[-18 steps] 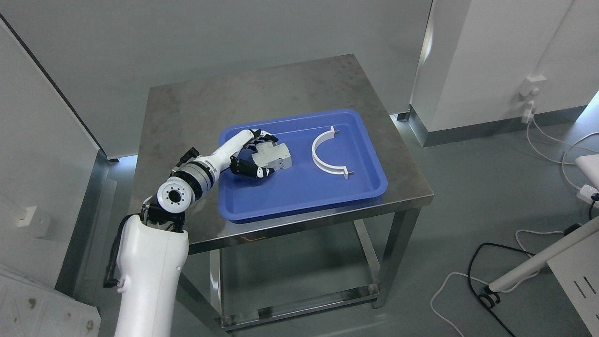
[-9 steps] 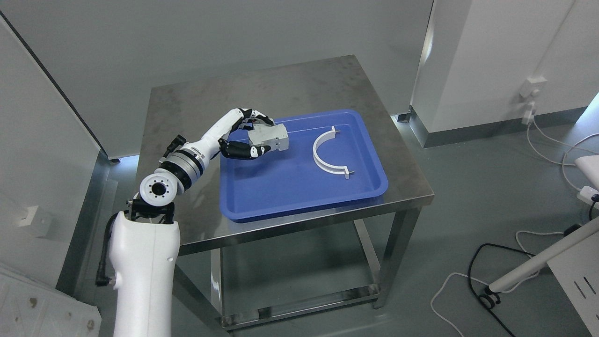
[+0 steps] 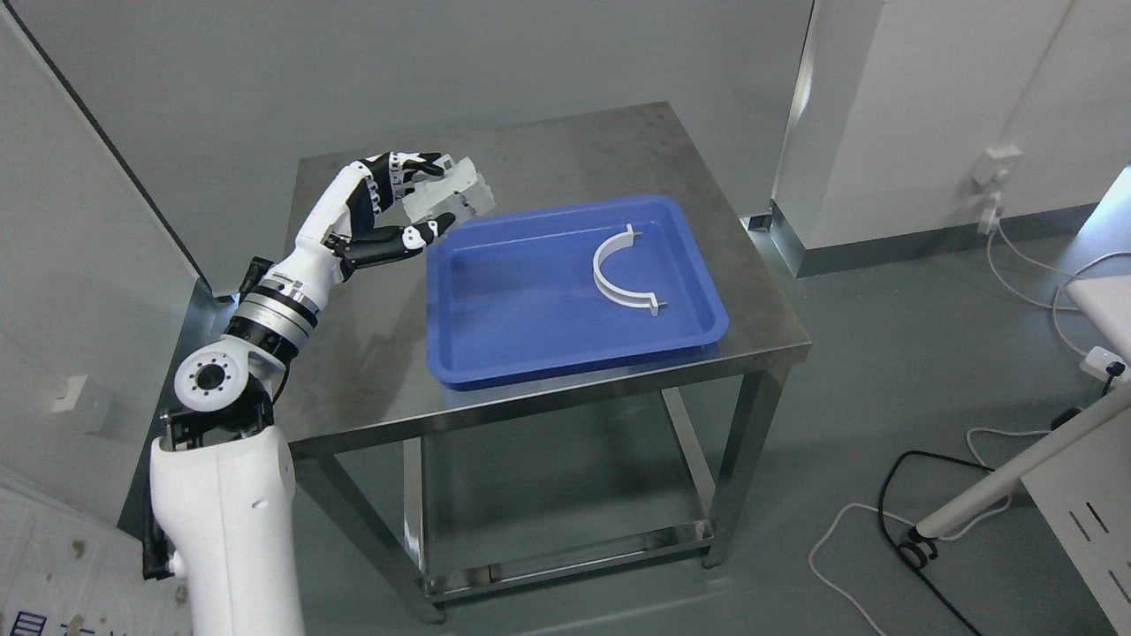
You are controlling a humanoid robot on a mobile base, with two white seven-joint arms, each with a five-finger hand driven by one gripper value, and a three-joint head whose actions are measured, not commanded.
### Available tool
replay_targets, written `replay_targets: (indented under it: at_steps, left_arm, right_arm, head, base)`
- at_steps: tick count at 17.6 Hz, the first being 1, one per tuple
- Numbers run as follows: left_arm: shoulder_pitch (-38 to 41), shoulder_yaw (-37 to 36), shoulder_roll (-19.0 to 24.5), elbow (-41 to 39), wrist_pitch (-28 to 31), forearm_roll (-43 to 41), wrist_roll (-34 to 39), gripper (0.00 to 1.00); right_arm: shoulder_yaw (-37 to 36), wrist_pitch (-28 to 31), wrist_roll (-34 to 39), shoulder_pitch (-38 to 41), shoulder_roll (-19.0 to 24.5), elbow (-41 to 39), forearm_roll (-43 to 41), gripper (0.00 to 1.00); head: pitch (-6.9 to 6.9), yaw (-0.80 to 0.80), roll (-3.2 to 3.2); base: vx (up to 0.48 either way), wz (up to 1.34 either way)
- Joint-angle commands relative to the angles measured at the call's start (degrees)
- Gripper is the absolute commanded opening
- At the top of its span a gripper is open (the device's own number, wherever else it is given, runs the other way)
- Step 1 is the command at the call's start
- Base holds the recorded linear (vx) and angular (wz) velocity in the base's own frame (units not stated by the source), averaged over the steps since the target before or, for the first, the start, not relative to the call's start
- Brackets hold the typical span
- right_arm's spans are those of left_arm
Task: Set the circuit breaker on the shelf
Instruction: 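Lift the circuit breaker up out of the tray with the left hand, then carry the breaker in the left hand while turning toward the blue bins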
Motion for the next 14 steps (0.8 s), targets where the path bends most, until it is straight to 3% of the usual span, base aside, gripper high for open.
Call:
replay_targets:
  at_steps: [1, 3, 6, 14]
  left_arm:
    - [4.42, 9.99, 0.49, -9.82, 0.04, 8.78, 3.88, 0.15]
    - [5.38, 9.21, 0.49, -10.88, -2.49, 8.87, 12.66, 0.16]
    - [9.86, 5.42, 0.49, -11.58, -10.14, 9.05, 13.58, 0.16]
    - [13.04, 4.37, 0.49, -19.58, -11.04, 10.02, 13.67, 0.16]
  right_arm:
    - [0.0, -1.74, -0.04, 0.99, -1.0, 0.02, 0.05, 1.0]
    - [0.0, -1.74, -0.04, 0.99, -1.0, 0.02, 0.05, 1.0]
    - [0.0, -1.74, -0.04, 0.99, -1.0, 0.02, 0.05, 1.0]
    - [0.0, -1.74, -0.04, 0.99, -1.0, 0.02, 0.05, 1.0]
  head:
    - [0.0, 0.0, 0.0]
    - [0.0, 0.0, 0.0]
    - [0.0, 0.0, 0.0]
    - [0.0, 0.0, 0.0]
  base:
    - [-0.293, 0.09]
    - [-0.345, 0.07]
    - [-0.321, -0.13]
    - [-0.399, -0.12]
